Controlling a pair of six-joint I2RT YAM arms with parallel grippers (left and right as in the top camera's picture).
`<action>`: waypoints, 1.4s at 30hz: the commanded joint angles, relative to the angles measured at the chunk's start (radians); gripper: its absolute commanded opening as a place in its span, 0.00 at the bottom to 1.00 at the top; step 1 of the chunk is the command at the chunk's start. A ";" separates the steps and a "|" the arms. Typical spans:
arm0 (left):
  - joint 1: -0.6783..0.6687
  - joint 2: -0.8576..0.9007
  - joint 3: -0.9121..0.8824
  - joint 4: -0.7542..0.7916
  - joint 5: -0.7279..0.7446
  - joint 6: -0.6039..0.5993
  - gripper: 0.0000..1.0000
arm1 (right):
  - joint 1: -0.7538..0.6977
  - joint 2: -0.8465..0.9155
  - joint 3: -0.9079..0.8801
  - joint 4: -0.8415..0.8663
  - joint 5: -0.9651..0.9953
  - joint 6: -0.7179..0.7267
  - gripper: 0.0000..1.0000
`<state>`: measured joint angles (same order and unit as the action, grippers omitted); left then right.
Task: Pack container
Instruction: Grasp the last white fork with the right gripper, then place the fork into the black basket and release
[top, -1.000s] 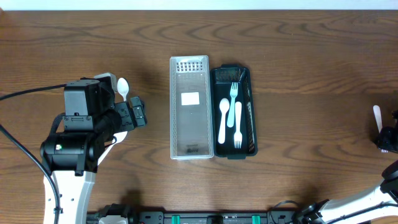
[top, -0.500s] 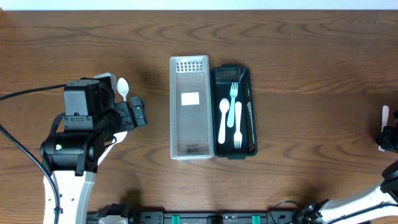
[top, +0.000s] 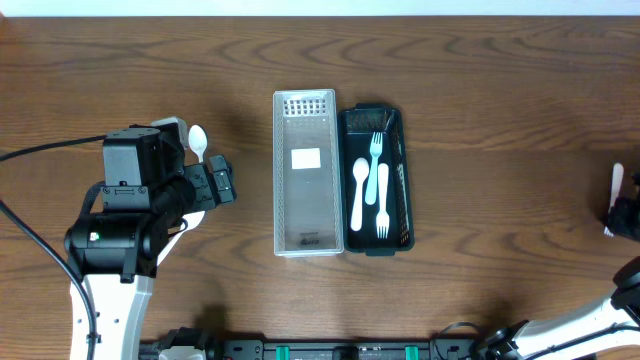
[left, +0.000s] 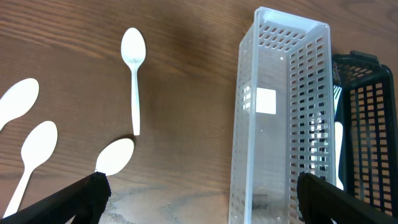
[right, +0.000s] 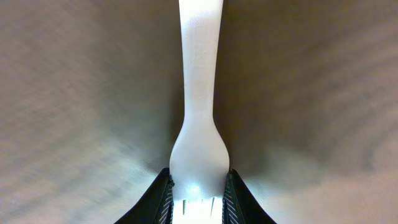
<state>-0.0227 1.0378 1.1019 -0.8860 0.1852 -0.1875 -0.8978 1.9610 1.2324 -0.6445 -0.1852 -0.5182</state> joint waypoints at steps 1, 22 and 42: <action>-0.002 0.000 0.019 0.000 0.010 -0.013 0.98 | 0.062 -0.049 0.050 0.005 -0.074 0.082 0.01; -0.002 0.000 0.019 -0.004 0.009 -0.013 0.98 | 1.014 -0.422 0.119 -0.163 0.095 0.679 0.01; -0.002 0.000 0.019 -0.034 0.009 -0.013 0.98 | 1.459 -0.225 0.101 -0.324 0.203 1.037 0.01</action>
<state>-0.0227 1.0378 1.1019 -0.9165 0.1848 -0.1875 0.5385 1.7008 1.3304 -0.9573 0.0010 0.4789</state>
